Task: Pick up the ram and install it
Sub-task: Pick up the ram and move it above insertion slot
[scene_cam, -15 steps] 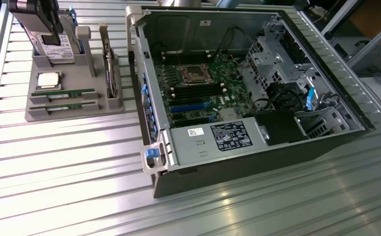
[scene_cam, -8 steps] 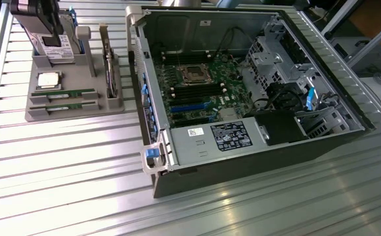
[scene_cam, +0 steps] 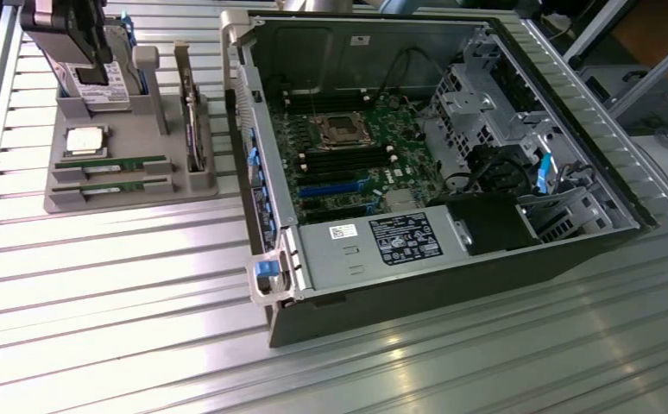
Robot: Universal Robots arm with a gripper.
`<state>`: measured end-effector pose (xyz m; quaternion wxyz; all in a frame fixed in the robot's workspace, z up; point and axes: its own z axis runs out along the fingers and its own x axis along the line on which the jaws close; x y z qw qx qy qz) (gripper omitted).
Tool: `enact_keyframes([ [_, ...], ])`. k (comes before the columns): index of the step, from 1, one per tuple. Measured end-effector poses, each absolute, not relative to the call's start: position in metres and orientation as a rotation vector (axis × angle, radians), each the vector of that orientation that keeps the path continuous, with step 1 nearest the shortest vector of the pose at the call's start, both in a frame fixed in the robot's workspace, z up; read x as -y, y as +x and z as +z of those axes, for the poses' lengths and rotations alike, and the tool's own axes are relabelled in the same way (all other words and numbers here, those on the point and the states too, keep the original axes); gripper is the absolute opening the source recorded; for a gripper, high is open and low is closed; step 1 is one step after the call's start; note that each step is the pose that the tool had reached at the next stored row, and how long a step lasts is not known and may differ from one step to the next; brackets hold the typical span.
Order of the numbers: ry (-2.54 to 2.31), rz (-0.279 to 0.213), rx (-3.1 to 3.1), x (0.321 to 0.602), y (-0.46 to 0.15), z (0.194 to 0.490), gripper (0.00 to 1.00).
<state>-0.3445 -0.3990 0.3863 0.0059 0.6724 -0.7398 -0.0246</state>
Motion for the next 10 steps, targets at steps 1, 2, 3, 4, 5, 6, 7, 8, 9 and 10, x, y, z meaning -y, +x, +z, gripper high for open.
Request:
enact_keyframes([
  [1,2.104,-0.077,2.315,0.3989,-0.3445,0.3860,0.36],
  [2,2.104,-0.077,2.315,0.3989,-0.3445,0.3859,0.36],
  [3,2.104,-0.077,2.315,0.3989,-0.3445,0.3856,0.36],
  [4,2.104,-0.077,2.315,0.3989,-0.3445,0.3854,0.36],
  [5,2.104,-0.077,2.315,0.3989,-0.3445,0.3851,0.36],
  [6,2.104,-0.077,2.315,0.3989,-0.3445,0.3849,0.36],
  [7,2.104,-0.077,2.315,0.3989,-0.3445,0.3848,0.36],
  [8,2.104,-0.077,2.315,0.3989,-0.3445,0.3846,0.36],
  [9,2.104,-0.077,2.315,0.3989,-0.3445,0.3845,0.36],
  [10,2.104,-0.077,2.315,0.3989,-0.3445,0.3842,0.36],
])
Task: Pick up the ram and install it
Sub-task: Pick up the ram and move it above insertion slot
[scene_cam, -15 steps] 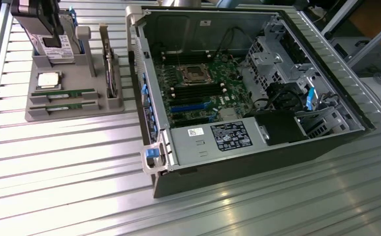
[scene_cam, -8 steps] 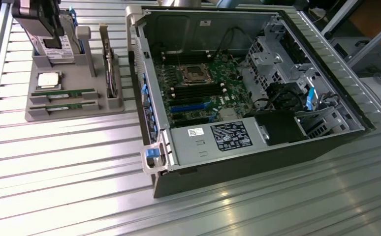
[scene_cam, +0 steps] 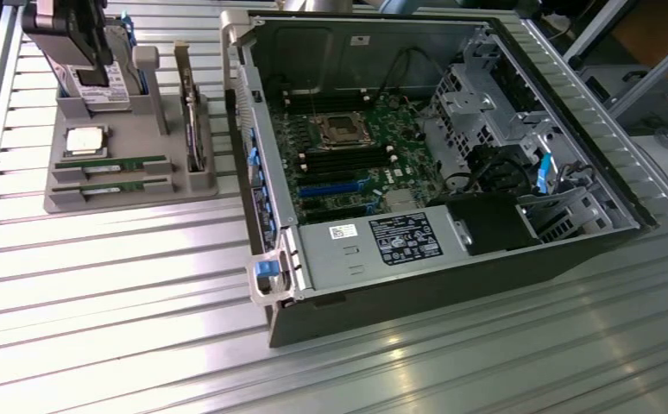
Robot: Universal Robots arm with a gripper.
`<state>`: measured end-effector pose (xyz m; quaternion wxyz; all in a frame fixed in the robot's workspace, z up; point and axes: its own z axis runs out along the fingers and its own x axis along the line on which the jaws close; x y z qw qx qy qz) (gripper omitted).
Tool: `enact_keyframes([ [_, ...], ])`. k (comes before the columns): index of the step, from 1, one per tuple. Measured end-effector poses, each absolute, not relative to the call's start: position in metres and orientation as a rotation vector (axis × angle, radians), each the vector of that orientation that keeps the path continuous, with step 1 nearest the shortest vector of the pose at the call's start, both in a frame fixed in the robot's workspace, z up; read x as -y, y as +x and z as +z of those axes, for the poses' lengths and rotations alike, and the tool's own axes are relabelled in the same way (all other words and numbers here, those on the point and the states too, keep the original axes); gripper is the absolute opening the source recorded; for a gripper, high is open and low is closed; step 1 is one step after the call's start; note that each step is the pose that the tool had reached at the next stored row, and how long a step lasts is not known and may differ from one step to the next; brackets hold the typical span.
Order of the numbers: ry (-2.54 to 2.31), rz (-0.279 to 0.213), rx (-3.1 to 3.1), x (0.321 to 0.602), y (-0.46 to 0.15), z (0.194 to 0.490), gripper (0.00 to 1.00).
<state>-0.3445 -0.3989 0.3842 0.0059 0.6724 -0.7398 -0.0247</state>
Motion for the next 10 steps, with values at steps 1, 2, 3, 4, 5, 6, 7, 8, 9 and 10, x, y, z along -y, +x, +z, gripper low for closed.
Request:
enact_keyframes([
  [1,2.105,-0.077,2.315,0.3989,-0.3445,0.3840,0.36],
  [2,2.104,-0.077,2.315,0.3989,-0.3445,0.3838,0.36],
  [3,2.105,-0.077,2.315,0.3989,-0.3445,0.3835,0.36],
  [4,2.105,-0.077,2.315,0.3989,-0.3445,0.3833,0.36],
  [5,2.104,-0.077,2.316,0.3989,-0.3445,0.3831,0.36],
  [6,2.104,-0.077,2.315,0.3989,-0.3445,0.3829,0.36],
  [7,2.105,-0.077,2.316,0.3989,-0.3445,0.3826,0.36],
  [8,2.104,-0.077,2.315,0.3989,-0.3445,0.3823,0.36],
  [9,2.104,-0.077,2.315,0.3990,-0.3445,0.3819,0.36],
  [10,2.104,-0.077,2.315,0.3989,-0.3445,0.3814,0.36],
])
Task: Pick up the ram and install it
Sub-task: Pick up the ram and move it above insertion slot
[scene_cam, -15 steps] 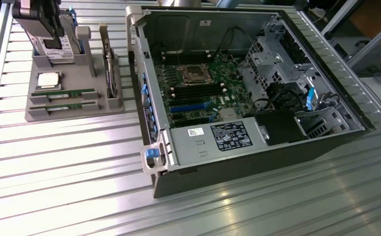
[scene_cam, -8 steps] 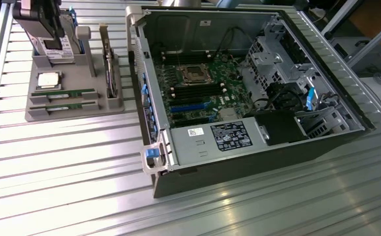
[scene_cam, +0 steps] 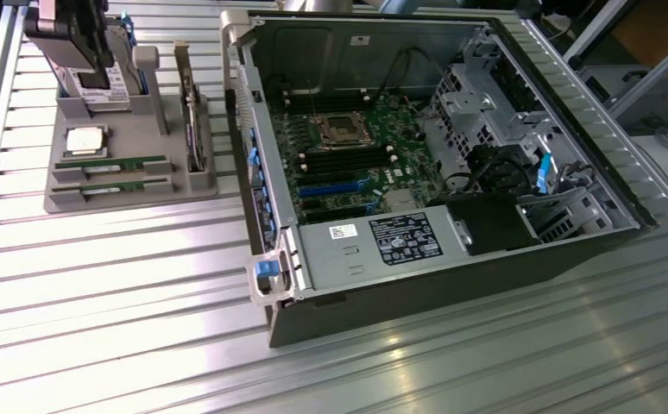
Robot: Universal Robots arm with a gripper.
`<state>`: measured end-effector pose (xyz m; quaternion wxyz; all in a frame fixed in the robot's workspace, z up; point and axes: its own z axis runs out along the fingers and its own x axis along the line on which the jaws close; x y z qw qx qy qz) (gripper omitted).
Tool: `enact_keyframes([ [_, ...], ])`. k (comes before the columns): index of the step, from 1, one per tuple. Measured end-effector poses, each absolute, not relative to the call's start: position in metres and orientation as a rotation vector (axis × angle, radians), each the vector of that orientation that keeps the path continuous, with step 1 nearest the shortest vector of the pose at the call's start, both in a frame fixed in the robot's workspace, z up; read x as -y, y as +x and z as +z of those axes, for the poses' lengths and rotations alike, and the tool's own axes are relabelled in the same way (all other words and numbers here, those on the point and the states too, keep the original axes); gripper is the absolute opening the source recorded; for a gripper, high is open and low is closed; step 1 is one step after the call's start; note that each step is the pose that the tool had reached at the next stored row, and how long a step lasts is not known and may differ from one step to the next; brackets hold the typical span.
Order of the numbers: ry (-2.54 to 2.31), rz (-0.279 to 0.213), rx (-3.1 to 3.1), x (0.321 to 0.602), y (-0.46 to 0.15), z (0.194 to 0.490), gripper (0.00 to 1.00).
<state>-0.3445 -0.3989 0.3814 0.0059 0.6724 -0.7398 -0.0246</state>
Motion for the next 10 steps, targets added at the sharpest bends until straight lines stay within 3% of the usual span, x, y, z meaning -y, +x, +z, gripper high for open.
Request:
enact_keyframes([
  [10,2.104,-0.077,2.315,0.3989,-0.3445,0.3792,0.36],
])
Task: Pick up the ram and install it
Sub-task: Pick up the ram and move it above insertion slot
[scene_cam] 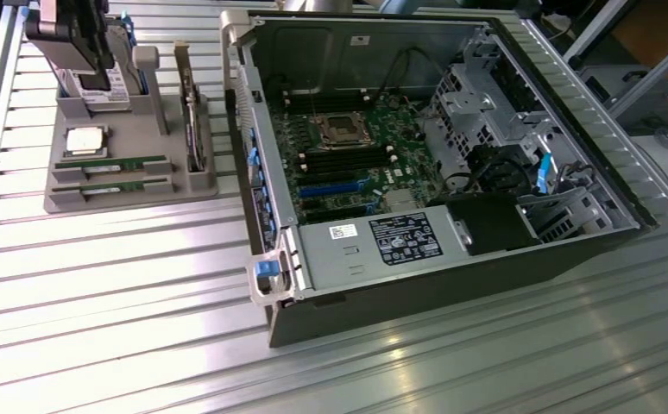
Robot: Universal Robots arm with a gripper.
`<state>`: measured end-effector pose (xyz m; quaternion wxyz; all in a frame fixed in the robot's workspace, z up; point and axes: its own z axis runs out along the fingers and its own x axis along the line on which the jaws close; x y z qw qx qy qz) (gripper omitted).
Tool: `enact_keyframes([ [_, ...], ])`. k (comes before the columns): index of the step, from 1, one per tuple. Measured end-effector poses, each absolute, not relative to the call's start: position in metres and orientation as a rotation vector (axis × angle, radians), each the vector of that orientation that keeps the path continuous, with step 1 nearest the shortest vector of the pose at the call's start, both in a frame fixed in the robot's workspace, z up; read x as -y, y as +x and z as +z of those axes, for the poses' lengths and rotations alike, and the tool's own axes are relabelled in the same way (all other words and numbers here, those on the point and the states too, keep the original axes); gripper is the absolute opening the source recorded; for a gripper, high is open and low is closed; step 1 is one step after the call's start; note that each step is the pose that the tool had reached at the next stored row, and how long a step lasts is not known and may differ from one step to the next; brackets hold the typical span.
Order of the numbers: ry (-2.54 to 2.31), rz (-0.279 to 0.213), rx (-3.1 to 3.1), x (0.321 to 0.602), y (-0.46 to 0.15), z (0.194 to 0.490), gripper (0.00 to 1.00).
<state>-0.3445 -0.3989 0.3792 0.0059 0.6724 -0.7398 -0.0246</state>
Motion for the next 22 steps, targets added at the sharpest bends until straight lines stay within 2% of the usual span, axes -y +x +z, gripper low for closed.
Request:
enact_keyframes([
  [22,2.105,-0.077,2.315,0.3989,-0.3445,0.3737,0.36],
])
